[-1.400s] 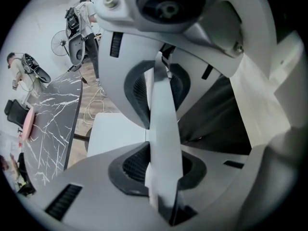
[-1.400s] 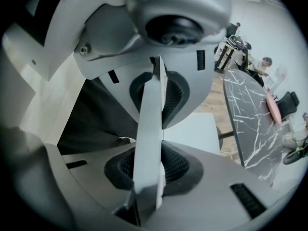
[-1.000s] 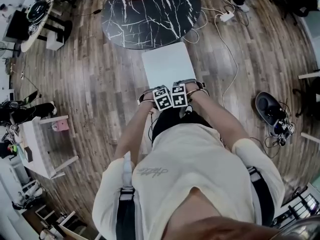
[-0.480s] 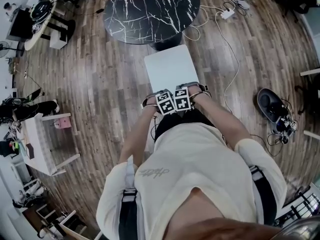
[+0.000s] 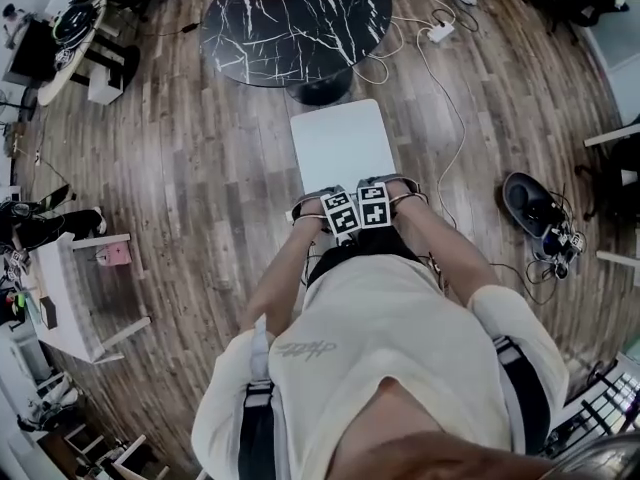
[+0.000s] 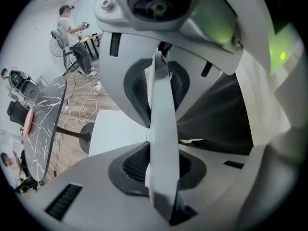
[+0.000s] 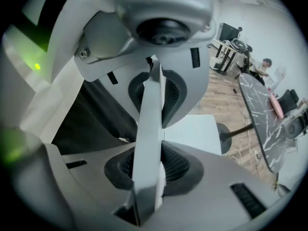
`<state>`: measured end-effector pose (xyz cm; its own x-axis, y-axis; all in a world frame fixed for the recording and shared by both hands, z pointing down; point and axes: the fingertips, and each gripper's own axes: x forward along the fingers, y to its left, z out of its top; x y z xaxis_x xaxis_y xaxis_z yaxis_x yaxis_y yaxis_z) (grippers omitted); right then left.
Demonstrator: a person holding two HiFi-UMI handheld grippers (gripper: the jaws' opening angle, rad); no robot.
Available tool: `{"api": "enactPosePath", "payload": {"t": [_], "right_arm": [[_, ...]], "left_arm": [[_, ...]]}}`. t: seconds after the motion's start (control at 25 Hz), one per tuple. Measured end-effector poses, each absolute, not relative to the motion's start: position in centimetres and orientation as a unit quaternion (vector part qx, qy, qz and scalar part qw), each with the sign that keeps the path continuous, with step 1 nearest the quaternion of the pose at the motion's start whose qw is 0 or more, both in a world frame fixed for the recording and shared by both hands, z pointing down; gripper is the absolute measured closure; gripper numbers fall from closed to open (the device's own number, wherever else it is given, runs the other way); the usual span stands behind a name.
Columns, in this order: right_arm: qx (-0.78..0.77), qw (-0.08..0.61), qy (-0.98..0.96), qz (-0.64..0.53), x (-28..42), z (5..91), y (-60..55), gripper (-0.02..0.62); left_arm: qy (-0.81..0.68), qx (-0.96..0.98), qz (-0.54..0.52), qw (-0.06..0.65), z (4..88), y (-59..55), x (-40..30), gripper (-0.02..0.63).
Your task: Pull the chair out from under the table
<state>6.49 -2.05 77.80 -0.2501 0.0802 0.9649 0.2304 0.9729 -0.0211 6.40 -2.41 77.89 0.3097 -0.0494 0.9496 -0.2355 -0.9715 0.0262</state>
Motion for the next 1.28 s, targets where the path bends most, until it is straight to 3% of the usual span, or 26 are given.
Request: {"api": "enactPosePath", "payload": {"t": [1.12,1.28], "right_arm": [[-0.102,0.597,-0.791,-0.080,8.5,77.5,3.9,0.505],[-0.110,0.611,-0.781,-0.070,9.8,76.5,3.8,0.449]], "left_arm": [[-0.102,0.809,0.572,0.084,77.1,3.8,8.1,0.515],[-0.114,0.816,0.557,0.106,75.4,3.5,8.0,0.514]]}}
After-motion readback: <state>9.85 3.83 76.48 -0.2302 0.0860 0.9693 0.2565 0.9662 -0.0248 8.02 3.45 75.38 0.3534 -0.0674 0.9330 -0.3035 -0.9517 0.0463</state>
